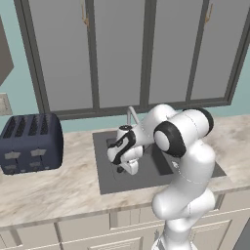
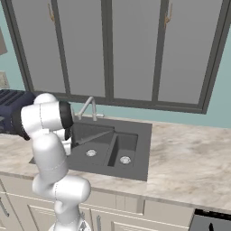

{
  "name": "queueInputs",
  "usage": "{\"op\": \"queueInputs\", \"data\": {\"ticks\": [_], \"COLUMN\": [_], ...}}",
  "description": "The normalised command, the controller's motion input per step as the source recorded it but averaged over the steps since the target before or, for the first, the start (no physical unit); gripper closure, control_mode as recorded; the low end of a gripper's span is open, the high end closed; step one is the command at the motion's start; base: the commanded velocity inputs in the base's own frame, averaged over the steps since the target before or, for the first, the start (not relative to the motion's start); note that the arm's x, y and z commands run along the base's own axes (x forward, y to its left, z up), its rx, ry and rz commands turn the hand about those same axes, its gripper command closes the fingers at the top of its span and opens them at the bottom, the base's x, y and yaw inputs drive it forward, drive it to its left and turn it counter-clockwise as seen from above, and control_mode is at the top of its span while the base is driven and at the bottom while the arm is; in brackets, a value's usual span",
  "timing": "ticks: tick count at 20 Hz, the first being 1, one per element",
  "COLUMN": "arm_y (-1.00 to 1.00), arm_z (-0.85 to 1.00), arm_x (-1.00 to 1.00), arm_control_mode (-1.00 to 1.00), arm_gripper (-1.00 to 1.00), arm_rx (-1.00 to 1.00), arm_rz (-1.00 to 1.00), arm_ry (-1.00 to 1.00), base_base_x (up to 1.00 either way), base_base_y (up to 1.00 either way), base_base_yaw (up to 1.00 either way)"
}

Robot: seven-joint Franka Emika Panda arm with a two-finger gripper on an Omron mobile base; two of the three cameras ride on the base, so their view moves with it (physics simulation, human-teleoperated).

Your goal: Move the cutting board and knife to the sink. Then move spray from the cabinet to the counter.

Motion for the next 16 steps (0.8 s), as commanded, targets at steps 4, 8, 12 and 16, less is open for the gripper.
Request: {"op": "queueInputs", "data": {"ticks": [4,8,12,16], "arm_y": [0.15,0.14,0.21,0.23], "arm_z": [-0.15,-0.26,-0.35,-0.36], "arm_x": [0.35,0.26,0.24,0.30], "arm_control_mode": [-1.00,-1.00,-1.00,-1.00], "arm_gripper": [1.00,1.00,1.00,1.00], "arm_rx": [0.00,0.00,0.00,0.00], "arm_rz": [-0.06,-0.04,-0.01,0.00], "arm_ry": [0.01,0.02,0.04,0.04], "base_base_x": [0.00,0.00,0.00,0.00], "base_base_y": [0.00,0.00,0.00,0.00], "base_base_yaw": [0.00,0.00,0.00,0.00]}}
